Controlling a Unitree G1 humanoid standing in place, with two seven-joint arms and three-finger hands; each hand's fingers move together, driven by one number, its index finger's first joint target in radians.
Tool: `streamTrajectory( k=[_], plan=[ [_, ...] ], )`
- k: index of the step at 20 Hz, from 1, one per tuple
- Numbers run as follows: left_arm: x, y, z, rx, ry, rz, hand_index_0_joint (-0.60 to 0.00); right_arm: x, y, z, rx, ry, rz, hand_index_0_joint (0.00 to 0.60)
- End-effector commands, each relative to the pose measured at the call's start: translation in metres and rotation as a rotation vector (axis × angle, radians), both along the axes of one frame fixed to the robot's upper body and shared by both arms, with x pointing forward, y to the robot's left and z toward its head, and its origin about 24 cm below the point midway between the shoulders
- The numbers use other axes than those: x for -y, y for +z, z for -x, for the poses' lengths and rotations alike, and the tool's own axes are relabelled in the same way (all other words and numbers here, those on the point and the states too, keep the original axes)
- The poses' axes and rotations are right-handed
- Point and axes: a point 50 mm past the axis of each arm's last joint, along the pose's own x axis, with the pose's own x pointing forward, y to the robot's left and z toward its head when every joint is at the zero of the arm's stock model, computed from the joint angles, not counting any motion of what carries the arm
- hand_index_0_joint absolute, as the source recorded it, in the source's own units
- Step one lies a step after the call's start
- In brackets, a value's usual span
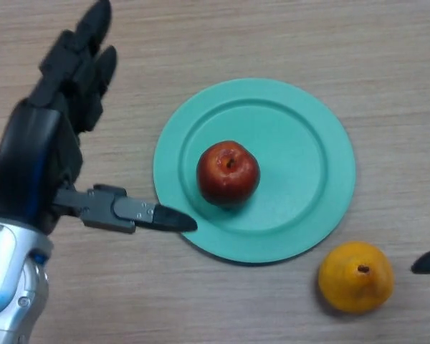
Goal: Pick up the red apple and place it on the plate
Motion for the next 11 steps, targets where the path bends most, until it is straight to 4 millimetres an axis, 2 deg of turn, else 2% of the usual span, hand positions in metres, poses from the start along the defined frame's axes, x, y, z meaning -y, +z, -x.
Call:
streamTrajectory(
  k=[1, 5, 11],
  plan=[
    [0.0, 0.026, 0.01, 0.176, 0.042, -0.05, 0.0, 0.005, 0.025, 0.016, 0.214, 0.005, 0.046, 0.0],
    [0.005, 0.027, 0.01, 0.191, 0.042, -0.08, 0.0, 0.01, 0.024, 0.014, 0.216, -0.012, 0.052, 0.0],
    [-0.006, 0.03, 0.009, 0.217, 0.046, -0.098, 0.0, -0.002, 0.019, 0.015, 0.15, 0.094, 0.012, 0.0]
  ],
)
